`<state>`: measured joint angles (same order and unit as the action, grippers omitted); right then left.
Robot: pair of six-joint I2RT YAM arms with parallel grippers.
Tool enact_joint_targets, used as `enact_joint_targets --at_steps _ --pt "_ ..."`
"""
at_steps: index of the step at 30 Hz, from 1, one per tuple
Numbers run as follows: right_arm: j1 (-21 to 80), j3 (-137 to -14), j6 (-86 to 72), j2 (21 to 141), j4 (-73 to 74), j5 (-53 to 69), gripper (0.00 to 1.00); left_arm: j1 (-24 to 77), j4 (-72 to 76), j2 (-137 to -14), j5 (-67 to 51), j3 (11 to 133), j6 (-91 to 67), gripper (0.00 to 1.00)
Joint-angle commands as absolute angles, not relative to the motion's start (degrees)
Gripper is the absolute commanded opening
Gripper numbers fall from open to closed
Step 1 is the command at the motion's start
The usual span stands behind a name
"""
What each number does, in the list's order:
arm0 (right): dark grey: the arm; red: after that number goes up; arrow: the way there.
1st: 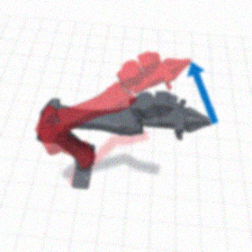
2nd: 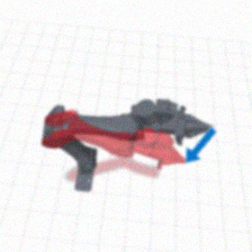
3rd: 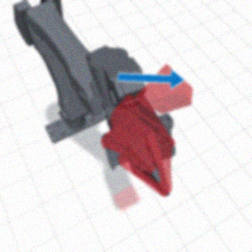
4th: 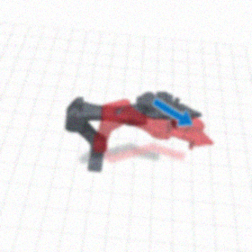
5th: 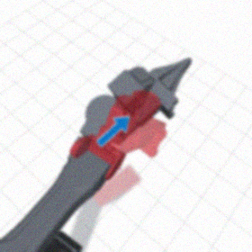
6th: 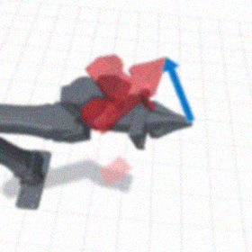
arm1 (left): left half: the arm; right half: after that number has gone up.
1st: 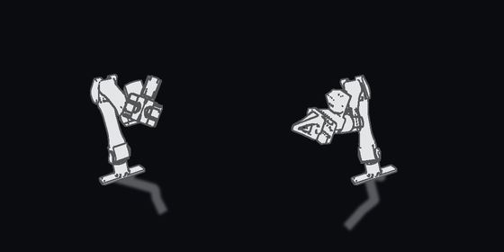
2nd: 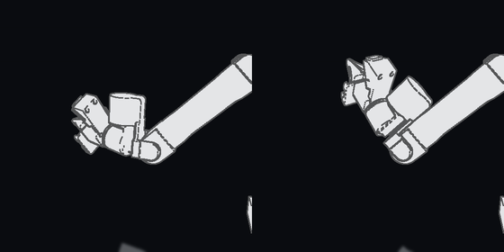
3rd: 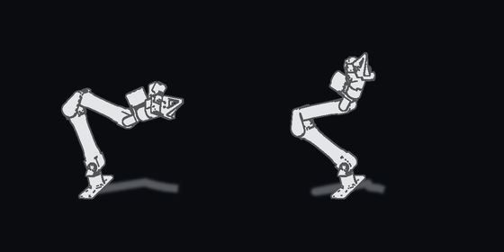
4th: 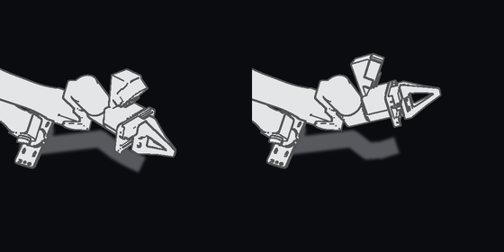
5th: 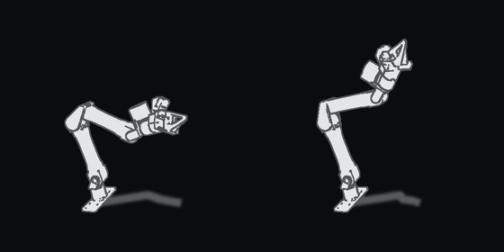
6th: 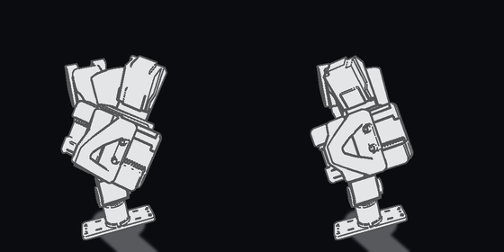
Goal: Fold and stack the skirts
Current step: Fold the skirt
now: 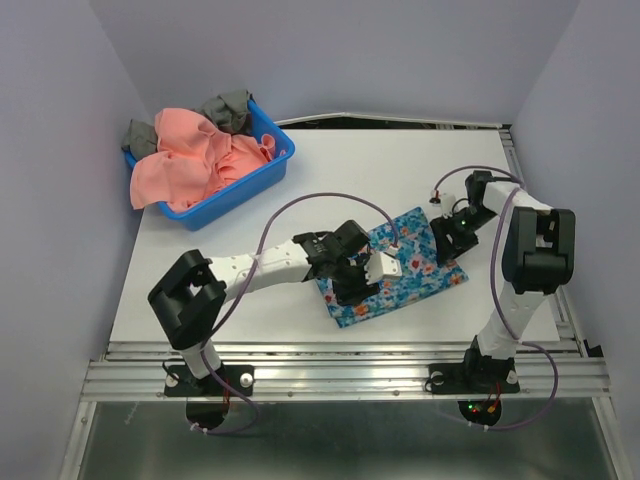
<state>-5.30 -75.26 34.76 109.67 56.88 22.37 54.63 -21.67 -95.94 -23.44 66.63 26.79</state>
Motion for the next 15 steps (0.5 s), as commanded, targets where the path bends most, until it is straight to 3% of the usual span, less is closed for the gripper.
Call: enact_joint_targets --at_steps 1,3,9,15 --pt "-5.6 -73.9 30.7 111.6 58.6 26.7 0.59 56.2 -19.6 -94.5 -19.4 66.5 27.3 0.55" --pt "-5.6 -73.3 28.1 112.1 57.9 28.3 0.53 56.2 -19.6 -95.9 -18.7 66.6 27.0 0.53" --pt "-5.6 -68.7 23.5 112.5 54.0 32.3 0.5 55.6 -20.4 -99.9 -19.4 64.1 29.1 0.47" --pt "-5.1 -70.0 18.1 111.3 51.3 35.4 0.48 46.5 -20.0 -104.4 -20.2 63.5 28.4 0.45"
